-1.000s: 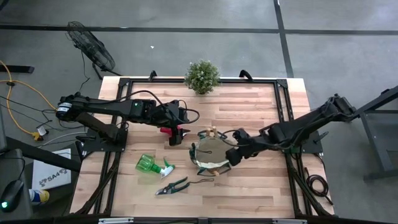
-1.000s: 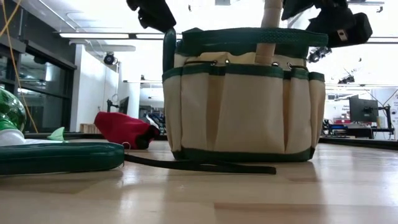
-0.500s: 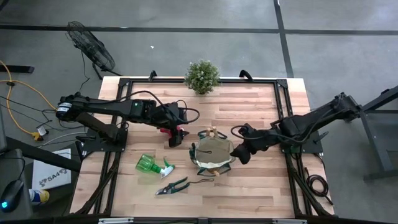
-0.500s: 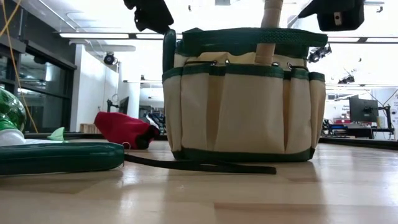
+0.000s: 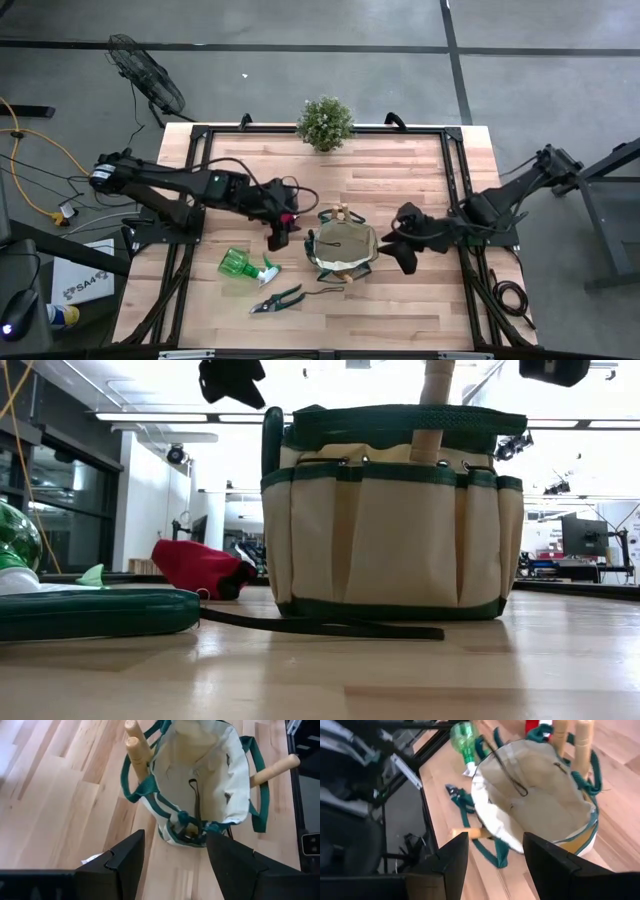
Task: Pick & Place Garden tools in Gardening bag
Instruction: Put the shear scissors into the gardening bag
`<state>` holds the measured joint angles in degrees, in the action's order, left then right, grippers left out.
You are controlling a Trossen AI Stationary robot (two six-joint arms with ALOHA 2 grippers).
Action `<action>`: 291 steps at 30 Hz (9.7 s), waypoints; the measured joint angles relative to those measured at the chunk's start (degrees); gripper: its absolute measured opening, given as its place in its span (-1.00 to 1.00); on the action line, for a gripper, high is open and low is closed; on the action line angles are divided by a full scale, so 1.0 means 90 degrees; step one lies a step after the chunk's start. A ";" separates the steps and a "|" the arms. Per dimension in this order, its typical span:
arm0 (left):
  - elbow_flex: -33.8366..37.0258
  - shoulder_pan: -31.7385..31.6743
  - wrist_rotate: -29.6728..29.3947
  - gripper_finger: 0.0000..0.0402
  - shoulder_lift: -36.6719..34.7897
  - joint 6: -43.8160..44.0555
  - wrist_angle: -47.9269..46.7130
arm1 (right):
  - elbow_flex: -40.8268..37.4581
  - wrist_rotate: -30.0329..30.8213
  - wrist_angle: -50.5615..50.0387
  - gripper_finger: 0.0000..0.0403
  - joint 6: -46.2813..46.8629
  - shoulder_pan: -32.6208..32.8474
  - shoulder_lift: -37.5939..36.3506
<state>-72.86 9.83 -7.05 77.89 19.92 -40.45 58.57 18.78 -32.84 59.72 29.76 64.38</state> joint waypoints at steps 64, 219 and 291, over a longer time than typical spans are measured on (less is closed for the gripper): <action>0.0058 0.2495 0.0529 0.02 0.3611 0.2506 0.0309 | 0.0000 0.1070 -0.0432 -0.10 -0.0121 0.1547 0.0036; -0.5335 0.2488 -0.1264 -0.78 0.3427 0.0812 -0.2526 | -0.0002 0.1068 0.0176 -0.10 -0.0274 0.1545 0.0065; -0.5367 0.2493 -0.2656 -0.78 0.3427 0.0457 -0.1627 | -0.0008 0.5915 0.3875 -0.10 -0.1838 0.3021 0.1753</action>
<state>-121.16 32.27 -30.96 108.73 24.03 -55.09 58.50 72.01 2.03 43.18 56.95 80.16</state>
